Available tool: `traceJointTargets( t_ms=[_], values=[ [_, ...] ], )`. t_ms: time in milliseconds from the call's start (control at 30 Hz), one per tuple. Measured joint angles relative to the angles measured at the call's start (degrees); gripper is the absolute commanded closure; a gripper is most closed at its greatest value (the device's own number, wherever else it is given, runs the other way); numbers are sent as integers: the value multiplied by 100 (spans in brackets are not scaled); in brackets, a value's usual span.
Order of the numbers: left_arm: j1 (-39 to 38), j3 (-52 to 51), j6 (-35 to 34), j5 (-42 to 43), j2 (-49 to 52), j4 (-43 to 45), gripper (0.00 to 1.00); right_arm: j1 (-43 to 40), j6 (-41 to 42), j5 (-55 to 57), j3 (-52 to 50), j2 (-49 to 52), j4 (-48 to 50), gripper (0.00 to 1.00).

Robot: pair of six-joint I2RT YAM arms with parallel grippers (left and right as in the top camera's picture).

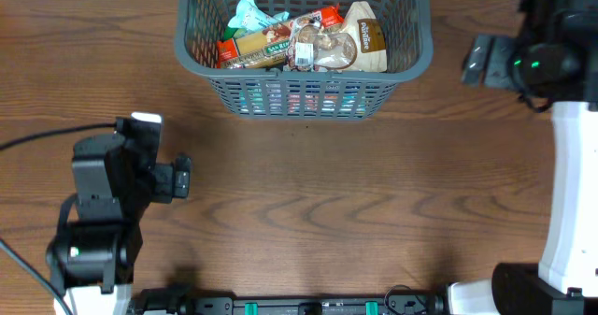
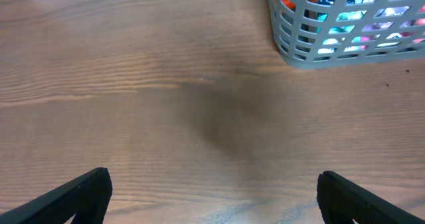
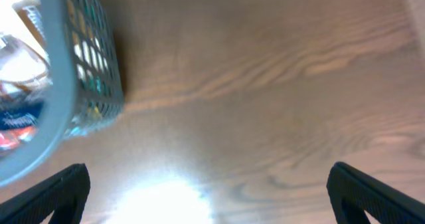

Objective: Pack container

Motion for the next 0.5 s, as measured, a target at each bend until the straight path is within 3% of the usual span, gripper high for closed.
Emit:
traceJointTargets(
  t_ms=[300, 500],
  values=[
    [-4, -315, 0, -111, -527, 195, 1, 341, 118, 13, -4030, -1797, 2208, 1],
    [-125, -817, 0, -127, -542, 662, 1, 350, 190, 39, -5648, -2800, 3016, 1]
  ],
)
